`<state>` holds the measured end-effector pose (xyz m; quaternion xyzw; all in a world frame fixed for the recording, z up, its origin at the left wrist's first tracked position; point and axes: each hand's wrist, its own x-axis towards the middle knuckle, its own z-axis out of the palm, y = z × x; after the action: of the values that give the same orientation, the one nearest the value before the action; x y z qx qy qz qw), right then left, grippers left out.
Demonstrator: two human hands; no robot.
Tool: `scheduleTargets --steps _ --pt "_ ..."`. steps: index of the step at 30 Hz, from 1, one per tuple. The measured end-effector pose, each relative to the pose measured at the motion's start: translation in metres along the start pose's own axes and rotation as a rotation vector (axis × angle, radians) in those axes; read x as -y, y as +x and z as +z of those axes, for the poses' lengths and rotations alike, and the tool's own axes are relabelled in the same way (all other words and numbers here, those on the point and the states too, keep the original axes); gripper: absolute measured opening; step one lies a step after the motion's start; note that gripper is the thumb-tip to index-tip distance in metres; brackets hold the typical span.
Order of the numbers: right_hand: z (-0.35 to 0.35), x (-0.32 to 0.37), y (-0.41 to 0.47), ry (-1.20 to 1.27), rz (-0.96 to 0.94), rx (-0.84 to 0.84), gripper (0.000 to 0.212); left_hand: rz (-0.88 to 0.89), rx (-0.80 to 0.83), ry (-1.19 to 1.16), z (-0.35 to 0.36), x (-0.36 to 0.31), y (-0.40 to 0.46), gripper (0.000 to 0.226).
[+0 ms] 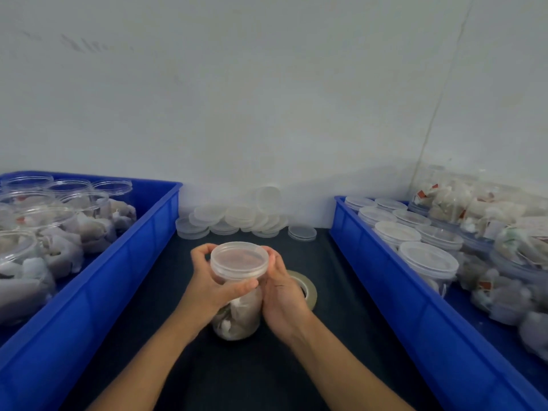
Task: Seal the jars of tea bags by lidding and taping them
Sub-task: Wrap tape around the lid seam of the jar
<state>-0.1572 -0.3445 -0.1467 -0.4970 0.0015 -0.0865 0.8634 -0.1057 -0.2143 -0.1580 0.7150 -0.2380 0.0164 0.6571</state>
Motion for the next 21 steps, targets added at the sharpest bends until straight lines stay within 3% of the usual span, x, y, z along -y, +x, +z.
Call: scheduleTargets --steps 6,9,13,17,21 --pt "0.017 0.016 -0.004 -0.034 0.231 -0.244 0.033 -0.102 0.183 0.196 -0.008 -0.024 -0.003 0.103" --pt "0.023 0.046 -0.011 0.055 0.212 -0.304 0.036 -0.016 0.151 0.322 0.002 -0.062 0.001 0.103" --pt "0.024 0.121 -0.027 0.077 0.066 -0.330 0.048 0.188 0.074 0.380 0.042 -0.135 0.019 0.108" --pt "0.003 0.189 -0.057 -0.116 -0.233 -0.401 0.062 0.286 0.236 0.258 0.096 -0.189 0.034 0.100" --pt "-0.033 0.226 -0.089 -0.252 -0.358 -0.469 0.061 0.340 0.326 0.192 0.157 -0.202 0.037 0.087"
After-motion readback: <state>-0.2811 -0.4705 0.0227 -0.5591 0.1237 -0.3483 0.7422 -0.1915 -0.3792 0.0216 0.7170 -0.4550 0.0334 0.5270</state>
